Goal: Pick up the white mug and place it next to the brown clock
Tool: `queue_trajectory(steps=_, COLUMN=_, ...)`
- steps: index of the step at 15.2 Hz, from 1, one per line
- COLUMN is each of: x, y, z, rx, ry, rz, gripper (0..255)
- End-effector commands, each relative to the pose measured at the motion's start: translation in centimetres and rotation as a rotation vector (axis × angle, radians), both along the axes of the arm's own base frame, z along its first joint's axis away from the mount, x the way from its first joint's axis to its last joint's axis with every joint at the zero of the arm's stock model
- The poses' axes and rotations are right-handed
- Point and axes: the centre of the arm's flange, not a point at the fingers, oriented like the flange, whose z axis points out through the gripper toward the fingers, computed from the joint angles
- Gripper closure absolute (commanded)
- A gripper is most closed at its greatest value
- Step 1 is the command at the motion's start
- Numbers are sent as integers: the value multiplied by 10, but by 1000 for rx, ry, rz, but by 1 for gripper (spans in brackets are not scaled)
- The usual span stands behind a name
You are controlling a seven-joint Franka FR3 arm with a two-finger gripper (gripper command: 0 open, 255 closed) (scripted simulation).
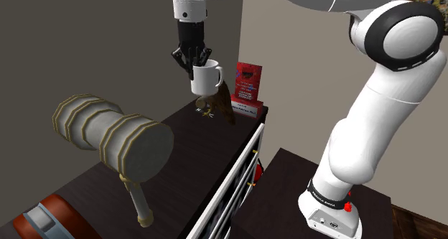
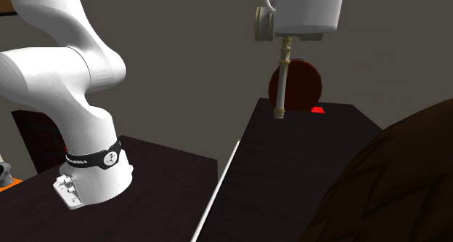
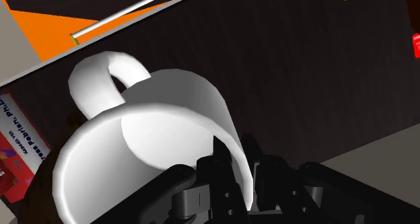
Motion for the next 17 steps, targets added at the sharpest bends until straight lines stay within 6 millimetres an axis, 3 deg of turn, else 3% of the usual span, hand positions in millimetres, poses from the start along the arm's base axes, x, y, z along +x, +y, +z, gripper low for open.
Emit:
queue_trajectory(steps=1, x=-10, y=24, z=2, rx=0, ry=0, rz=-2, gripper=255)
queue_trajectory(steps=16, x=-71, y=217, z=2, rx=0, ry=0, rz=-2, gripper=255)
queue_trajectory(steps=17, x=-71, y=217, z=-3, rx=0, ry=0, rz=-2, gripper=255)
